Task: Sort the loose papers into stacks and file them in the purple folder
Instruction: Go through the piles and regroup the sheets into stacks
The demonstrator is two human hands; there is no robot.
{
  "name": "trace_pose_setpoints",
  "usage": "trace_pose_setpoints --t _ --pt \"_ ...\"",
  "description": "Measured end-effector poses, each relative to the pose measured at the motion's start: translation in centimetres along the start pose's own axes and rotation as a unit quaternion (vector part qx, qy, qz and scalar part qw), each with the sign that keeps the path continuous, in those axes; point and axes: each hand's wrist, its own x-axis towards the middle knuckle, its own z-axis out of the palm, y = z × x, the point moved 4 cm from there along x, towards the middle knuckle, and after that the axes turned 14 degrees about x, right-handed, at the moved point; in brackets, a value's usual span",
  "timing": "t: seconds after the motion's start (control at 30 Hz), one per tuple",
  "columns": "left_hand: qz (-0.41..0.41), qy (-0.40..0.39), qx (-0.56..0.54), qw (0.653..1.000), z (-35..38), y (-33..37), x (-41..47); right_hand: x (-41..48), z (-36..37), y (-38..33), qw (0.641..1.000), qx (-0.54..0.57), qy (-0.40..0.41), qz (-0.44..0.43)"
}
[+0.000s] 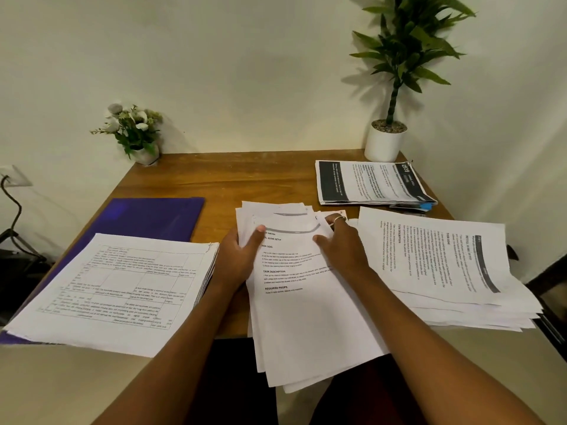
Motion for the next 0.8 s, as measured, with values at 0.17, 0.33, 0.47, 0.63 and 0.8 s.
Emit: trace_pose_setpoints --t 0.17,0.33,0.47,0.63,0.8 --pt "-0.002 -0.001 0.097 0.995 0.3 -0.1 0.3 0.8 -0.3 0.1 0.983 -0.180 0.023 -0.018" --pt "-0.011 -0.002 0.116 0.993 0.6 -0.4 0.8 1.8 -1.7 2.1 0.993 -0.102 0.059 0.021" --pt "-0.005 -0.001 0.134 0.991 0.8 -0.7 1.1 2.7 -2.3 3.1 0.991 0.026 0.125 0.046" --pt "-0.006 0.003 0.139 0.990 0.9 -0.5 0.9 3.2 -3.0 2.7 0.983 0.126 0.119 0.063" --pt "-0.002 0.005 0.114 0.993 0.8 -0.7 1.0 3.4 -3.3 2.4 0.981 0.132 0.138 0.041"
